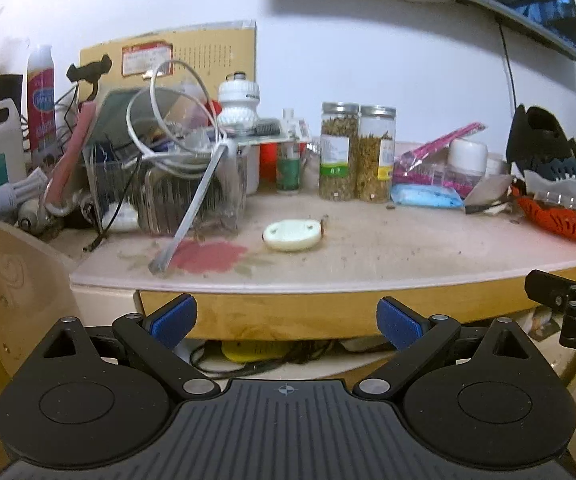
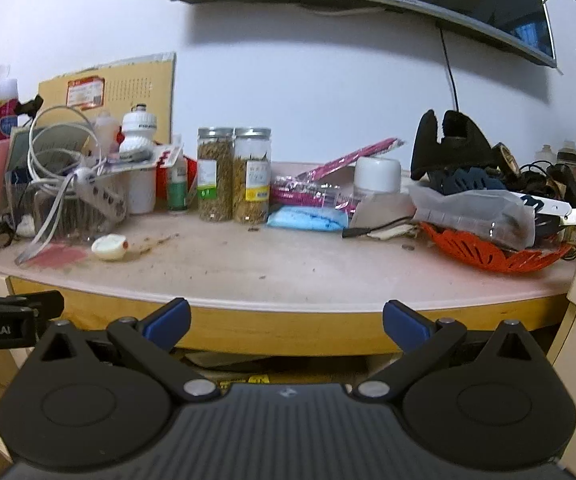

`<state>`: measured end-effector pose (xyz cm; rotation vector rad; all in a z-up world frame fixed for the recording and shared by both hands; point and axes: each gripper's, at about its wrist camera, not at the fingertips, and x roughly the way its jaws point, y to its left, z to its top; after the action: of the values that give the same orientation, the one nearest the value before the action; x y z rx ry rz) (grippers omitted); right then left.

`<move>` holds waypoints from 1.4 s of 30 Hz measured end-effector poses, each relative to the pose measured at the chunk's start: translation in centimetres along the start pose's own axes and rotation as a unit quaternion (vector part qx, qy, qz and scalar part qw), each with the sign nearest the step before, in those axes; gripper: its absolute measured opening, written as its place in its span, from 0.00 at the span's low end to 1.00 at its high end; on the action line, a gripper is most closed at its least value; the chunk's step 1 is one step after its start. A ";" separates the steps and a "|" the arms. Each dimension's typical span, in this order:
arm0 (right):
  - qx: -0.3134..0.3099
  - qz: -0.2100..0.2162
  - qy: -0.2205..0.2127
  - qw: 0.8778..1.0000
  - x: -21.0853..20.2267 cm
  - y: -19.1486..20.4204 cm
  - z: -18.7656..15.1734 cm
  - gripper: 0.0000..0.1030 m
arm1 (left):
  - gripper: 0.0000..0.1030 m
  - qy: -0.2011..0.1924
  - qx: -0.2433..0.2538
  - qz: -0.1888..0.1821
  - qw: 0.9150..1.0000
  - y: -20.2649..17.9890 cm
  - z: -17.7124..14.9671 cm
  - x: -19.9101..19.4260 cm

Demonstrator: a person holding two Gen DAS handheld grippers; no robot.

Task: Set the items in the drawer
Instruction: 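Move the left gripper toward the white oval plastic piece on the table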

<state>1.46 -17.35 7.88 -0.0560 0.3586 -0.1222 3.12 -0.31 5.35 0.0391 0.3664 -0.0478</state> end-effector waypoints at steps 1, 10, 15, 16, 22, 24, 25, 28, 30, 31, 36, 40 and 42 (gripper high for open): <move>0.001 0.000 -0.005 1.000 -0.1 0.0 0.0 1.00 | 0.97 -0.007 0.001 0.001 1.000 0.0 0.1 -0.2; 0.003 0.004 -0.046 0.999 -1.1 -0.1 0.3 1.00 | 0.97 -0.054 0.004 -0.006 0.999 -0.1 0.6 -1.0; 0.002 0.006 -0.068 0.998 -1.5 -0.1 0.5 1.00 | 0.97 -0.069 0.008 -0.003 0.998 -0.2 0.7 -1.1; 0.001 0.007 -0.070 0.998 -1.6 0.0 0.5 1.00 | 0.97 -0.070 0.008 -0.003 0.998 -0.2 0.7 -1.1; 0.003 0.007 -0.066 0.998 -1.4 0.0 0.5 1.00 | 0.97 -0.066 0.005 -0.002 0.998 -0.1 0.7 -0.9; 0.006 0.007 -0.062 0.998 -1.3 0.0 0.4 1.00 | 0.97 -0.066 0.006 -0.001 0.998 -0.1 0.8 -0.7; 0.007 0.007 -0.059 0.998 -1.2 -0.1 0.4 1.00 | 0.97 -0.066 0.007 0.000 0.998 -0.1 0.8 -0.6; 0.010 0.007 -0.052 0.999 -1.0 -0.1 0.4 1.00 | 0.97 -0.066 0.010 0.002 0.998 -0.1 0.8 -0.2; 0.009 0.007 -0.050 0.999 -0.9 -0.1 0.3 1.00 | 0.97 -0.066 0.009 0.002 0.998 0.0 0.8 0.1; 0.009 0.007 -0.049 0.999 -0.9 -0.1 0.2 1.00 | 0.97 -0.065 0.010 0.003 0.998 -0.1 0.8 0.3; 0.011 0.006 -0.048 0.999 -0.6 -0.1 0.0 1.00 | 0.97 -0.064 0.013 0.003 0.998 -0.2 0.9 1.7; 0.015 0.004 -0.043 0.999 -0.3 -0.1 -0.1 1.00 | 0.97 -0.066 0.018 0.000 0.998 -0.3 1.0 3.1; 0.016 0.003 -0.041 0.999 -0.2 -0.1 -0.1 1.00 | 0.97 -0.068 0.018 0.002 0.998 -0.4 1.0 3.8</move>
<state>1.25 -17.47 7.81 -0.0283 0.2739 -0.1183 6.98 -0.86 4.87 0.0725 0.2297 -0.0524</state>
